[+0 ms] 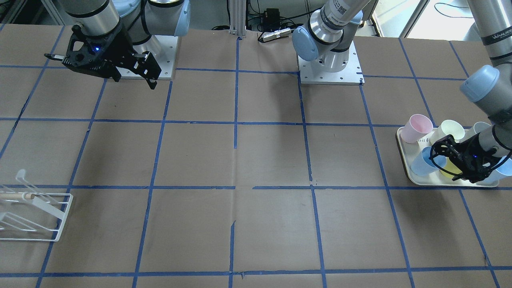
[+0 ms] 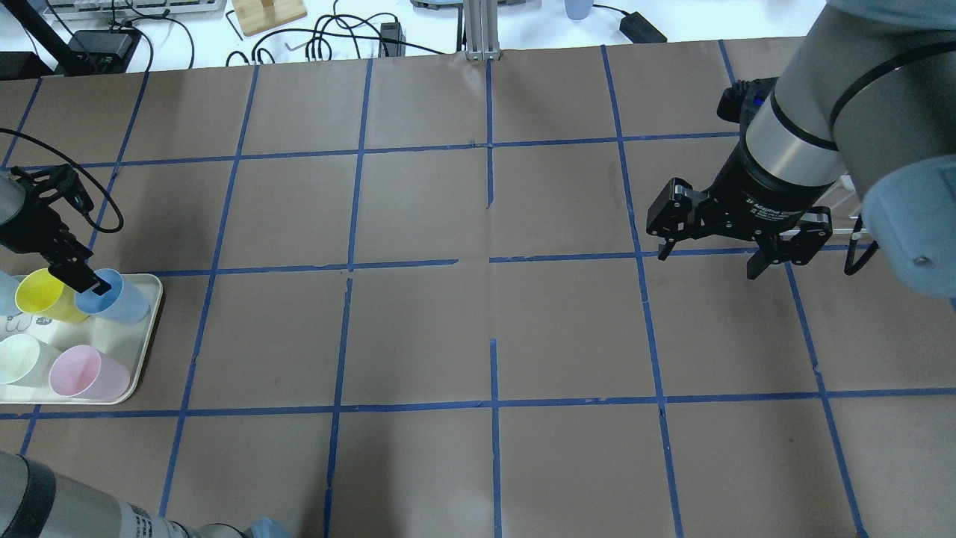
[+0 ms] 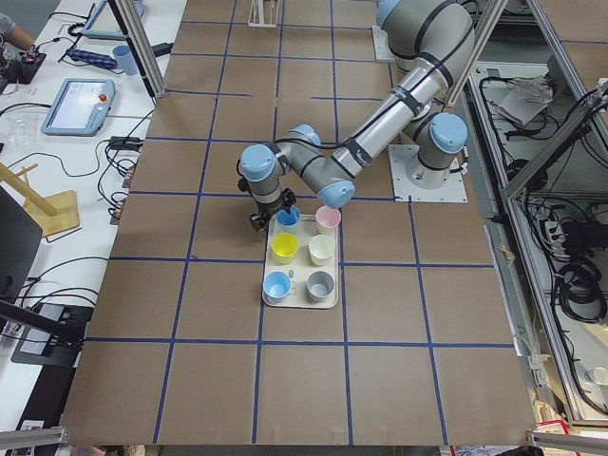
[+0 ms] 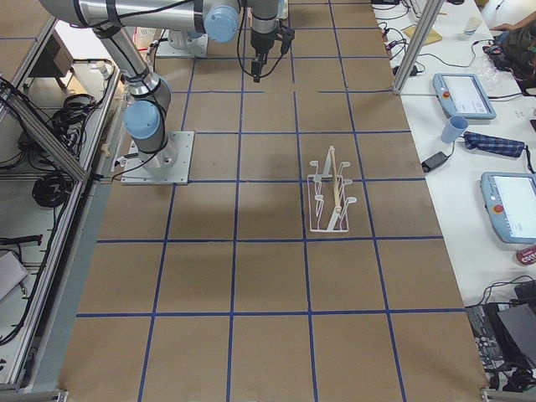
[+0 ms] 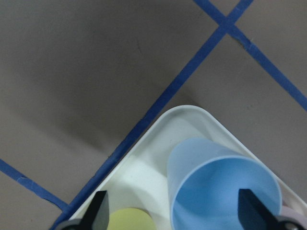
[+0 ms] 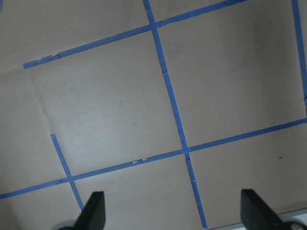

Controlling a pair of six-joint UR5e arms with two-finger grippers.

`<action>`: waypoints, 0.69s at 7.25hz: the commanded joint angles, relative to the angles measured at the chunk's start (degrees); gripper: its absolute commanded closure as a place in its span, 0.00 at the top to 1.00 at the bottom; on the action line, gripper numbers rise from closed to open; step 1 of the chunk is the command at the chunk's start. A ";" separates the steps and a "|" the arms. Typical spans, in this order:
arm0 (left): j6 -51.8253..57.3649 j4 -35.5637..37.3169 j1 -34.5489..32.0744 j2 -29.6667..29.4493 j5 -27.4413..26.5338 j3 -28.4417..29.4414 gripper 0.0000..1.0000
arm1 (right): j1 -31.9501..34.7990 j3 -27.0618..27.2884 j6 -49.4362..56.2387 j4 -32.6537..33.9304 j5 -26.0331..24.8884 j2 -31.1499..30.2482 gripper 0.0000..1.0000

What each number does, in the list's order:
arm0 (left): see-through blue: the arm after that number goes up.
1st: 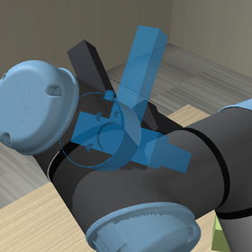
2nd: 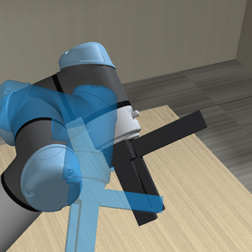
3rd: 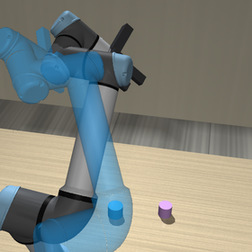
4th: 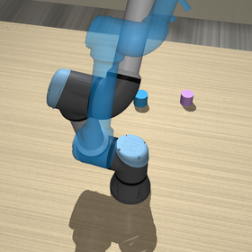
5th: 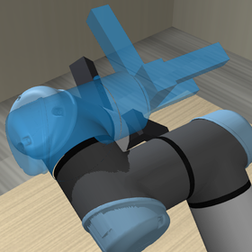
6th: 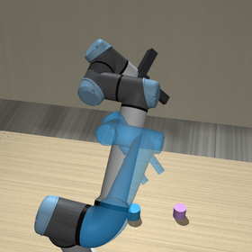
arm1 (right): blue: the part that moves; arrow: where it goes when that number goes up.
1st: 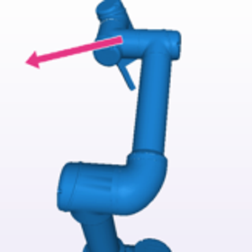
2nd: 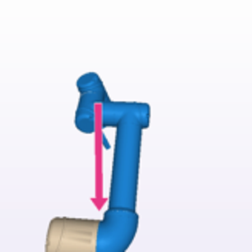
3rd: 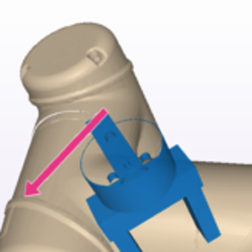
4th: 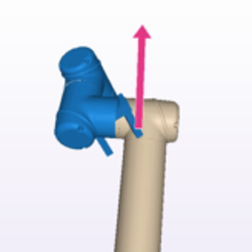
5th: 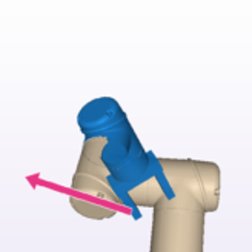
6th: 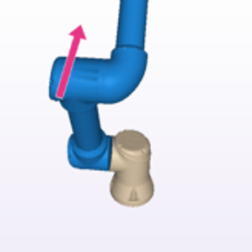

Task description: Transfer IKEA cup to right arm and place on rack

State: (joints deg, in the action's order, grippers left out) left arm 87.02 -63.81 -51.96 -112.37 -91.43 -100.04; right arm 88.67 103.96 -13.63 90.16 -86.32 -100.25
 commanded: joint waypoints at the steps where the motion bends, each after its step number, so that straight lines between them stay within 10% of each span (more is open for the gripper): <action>1: 0.07 0.35 0.02 -1.01 0.02 0.11 0.56 | 0.01 0.71 -0.07 -0.77 0.19 -2.39 1.00; 4: -0.10 0.36 -0.07 -0.84 0.02 -0.32 0.00 | 0.01 1.86 0.01 0.01 4.22 -2.49 1.00; 5: -0.19 0.18 -0.07 -0.66 0.02 -0.41 0.00 | 0.01 1.25 -0.08 0.10 4.14 -2.40 1.00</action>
State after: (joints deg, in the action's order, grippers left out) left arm 86.93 -63.50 -52.02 -113.22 -91.41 -100.29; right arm 88.68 105.53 -13.67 90.11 -82.60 -102.71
